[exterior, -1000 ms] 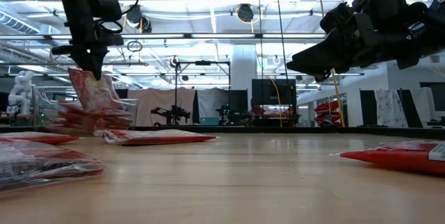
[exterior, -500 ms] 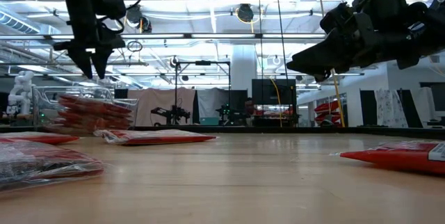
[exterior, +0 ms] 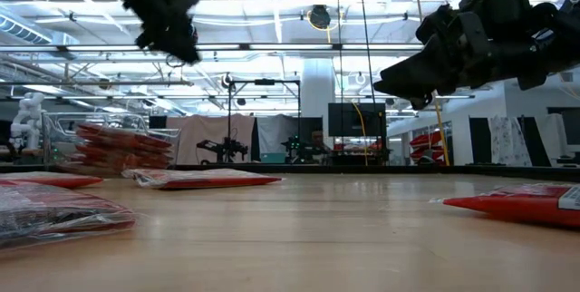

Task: Sort popcorn bags into baskets
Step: Put the red popcorn bag into the transparent bin

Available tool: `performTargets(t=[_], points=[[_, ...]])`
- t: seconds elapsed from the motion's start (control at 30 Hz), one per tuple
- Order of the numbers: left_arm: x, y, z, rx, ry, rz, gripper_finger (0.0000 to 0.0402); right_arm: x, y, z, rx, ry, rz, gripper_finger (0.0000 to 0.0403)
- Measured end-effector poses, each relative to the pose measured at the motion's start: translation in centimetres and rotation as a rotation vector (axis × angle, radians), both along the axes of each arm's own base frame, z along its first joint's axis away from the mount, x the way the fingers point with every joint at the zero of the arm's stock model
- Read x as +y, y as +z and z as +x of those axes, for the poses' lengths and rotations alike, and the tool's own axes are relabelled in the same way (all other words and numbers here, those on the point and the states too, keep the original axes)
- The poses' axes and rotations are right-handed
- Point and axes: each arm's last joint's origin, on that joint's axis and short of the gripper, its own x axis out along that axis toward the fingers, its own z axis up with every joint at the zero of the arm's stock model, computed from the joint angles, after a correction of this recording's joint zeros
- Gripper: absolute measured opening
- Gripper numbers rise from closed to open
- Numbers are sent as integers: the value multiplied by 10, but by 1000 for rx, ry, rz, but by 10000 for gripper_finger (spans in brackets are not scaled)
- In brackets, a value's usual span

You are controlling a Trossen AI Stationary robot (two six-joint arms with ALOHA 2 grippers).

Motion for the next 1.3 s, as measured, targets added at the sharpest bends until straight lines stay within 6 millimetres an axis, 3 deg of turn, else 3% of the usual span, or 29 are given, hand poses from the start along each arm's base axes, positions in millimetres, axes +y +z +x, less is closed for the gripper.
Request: performTargets(t=[0.2, 0.37, 0.6, 0.97, 1.3], points=[[-42, 4, 28, -147, -168, 114, 107, 10, 2, 3, -4, -22, 2, 167], [-69, -17, 40, -277, -289, 147, 106, 23, 7, 10, -3, -6, 13, 167], [-96, -42, 41, -381, -388, 169, 106, 38, 15, 25, 105, -44, -27, 167], [-127, -80, 36, -423, -281, 148, 106, 43, 41, 59, 265, 11, -206, 167], [-147, -104, 52, -455, -276, 114, 106, 38, 17, 94, 419, 34, -375, 190]])
